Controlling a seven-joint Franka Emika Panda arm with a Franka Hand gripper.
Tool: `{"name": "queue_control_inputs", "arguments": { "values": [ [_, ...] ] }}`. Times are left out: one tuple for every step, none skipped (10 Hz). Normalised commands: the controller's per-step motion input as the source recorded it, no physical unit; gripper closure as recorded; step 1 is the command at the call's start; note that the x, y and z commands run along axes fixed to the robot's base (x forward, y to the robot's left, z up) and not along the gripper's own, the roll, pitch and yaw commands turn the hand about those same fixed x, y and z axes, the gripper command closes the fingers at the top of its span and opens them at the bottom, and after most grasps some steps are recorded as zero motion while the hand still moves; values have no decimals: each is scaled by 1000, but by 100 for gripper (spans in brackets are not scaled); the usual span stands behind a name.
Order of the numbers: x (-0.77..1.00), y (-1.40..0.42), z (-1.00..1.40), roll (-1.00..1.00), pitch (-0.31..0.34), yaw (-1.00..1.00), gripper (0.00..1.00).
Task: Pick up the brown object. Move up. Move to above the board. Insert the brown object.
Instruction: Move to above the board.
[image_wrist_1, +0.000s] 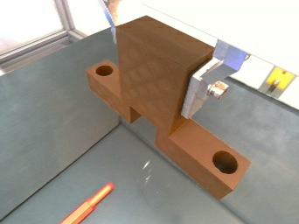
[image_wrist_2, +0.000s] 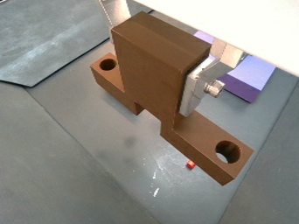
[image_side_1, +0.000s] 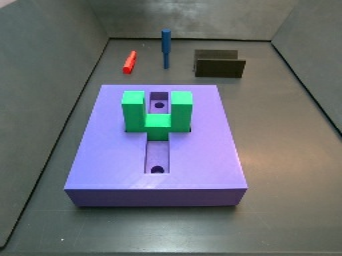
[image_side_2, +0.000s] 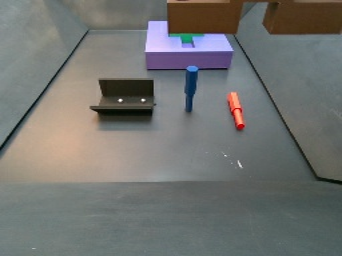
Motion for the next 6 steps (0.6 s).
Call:
{"name": "queue_control_inputs", "arguments": {
  "values": [
    [162, -1400, 131, -95, 165, 99, 100],
    [157, -1400, 133, -15, 106, 62, 100],
    [157, -1400, 135, -48, 48, 35, 100],
    [155, -1400, 138, -9, 31, 24, 100],
    [156, -1400, 141, -3, 27, 19, 100],
    [159, -1400, 150, -14, 37, 12, 100]
  ]
}}
